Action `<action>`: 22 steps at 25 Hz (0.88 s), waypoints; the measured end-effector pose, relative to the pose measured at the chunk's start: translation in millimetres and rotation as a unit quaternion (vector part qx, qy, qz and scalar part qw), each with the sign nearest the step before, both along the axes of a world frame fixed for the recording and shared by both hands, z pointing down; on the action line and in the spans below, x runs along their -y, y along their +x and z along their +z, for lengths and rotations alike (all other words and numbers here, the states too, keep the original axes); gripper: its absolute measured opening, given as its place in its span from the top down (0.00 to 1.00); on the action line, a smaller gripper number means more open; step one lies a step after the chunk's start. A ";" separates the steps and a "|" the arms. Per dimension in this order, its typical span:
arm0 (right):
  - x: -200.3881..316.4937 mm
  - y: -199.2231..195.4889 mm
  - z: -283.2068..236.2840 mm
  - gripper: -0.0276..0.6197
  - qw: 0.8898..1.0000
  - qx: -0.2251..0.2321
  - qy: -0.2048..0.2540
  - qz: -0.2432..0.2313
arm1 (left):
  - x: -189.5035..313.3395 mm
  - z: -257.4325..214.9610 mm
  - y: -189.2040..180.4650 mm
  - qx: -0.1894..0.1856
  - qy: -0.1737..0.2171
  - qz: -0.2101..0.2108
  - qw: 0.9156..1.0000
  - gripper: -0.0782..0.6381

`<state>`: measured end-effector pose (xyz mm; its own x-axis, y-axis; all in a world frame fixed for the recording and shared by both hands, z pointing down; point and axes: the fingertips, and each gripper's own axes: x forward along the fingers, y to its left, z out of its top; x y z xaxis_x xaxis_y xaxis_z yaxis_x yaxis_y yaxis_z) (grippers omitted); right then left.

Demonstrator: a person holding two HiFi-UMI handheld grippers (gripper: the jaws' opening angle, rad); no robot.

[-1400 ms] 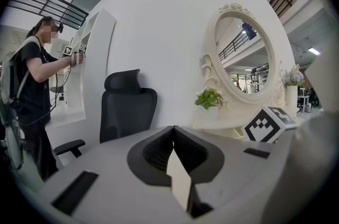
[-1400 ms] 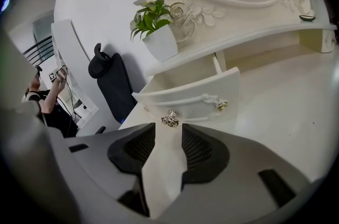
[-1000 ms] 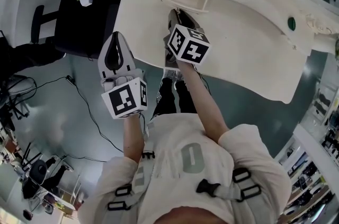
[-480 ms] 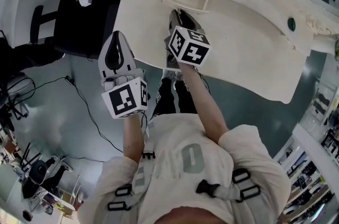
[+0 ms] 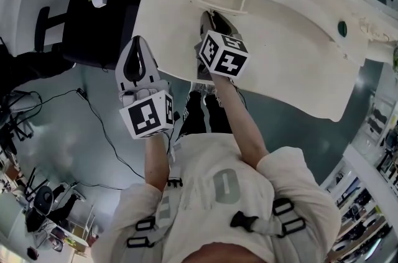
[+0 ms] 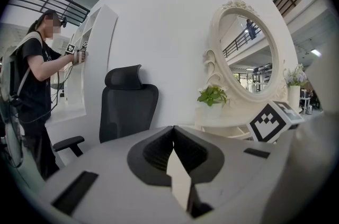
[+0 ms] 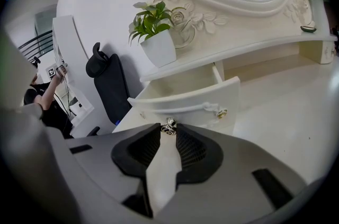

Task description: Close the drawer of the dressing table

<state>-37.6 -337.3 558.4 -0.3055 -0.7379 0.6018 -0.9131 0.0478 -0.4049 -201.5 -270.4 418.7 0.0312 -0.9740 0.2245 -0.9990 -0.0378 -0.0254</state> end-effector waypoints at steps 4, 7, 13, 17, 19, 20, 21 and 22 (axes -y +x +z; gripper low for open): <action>4.6 2.1 -1.4 0.81 1.000 -0.006 0.004 0.000 | 1.0 2.1 -0.8 -0.002 -0.003 -0.003 1.000 0.86; 9.9 5.7 -2.3 0.81 1.000 -0.007 0.006 0.002 | 1.7 4.0 0.2 -0.002 -0.003 -0.001 1.000 0.86; 22.1 8.9 -4.8 0.81 1.000 -0.010 0.013 0.001 | 4.6 7.5 2.4 -0.005 -0.005 0.001 1.000 0.86; 29.2 11.0 -5.8 0.81 1.000 -0.013 0.016 0.001 | 7.2 9.7 2.7 -0.005 -0.006 0.001 1.000 0.86; 32.9 12.1 -6.4 0.81 1.000 -0.015 0.018 0.002 | 8.8 10.8 3.0 -0.006 -0.007 0.002 1.000 0.86; 34.8 12.5 -6.7 0.81 1.000 -0.017 0.019 0.002 | 9.6 11.2 2.9 -0.006 -0.008 0.002 1.000 0.86; 36.7 12.8 -7.2 0.81 1.000 -0.018 0.020 0.002 | 10.2 11.3 2.7 -0.006 -0.010 0.001 1.000 0.86; 38.7 13.2 -7.7 0.81 1.000 -0.019 0.021 0.002 | 10.9 11.4 2.4 -0.005 -0.011 0.000 1.000 0.86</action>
<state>-24.4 -376.0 550.7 -0.2804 -0.7641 0.5810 -0.9278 0.0605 -0.3682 -199.1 -281.3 430.1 0.0346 -0.9685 0.2465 -0.9991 -0.0392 -0.0139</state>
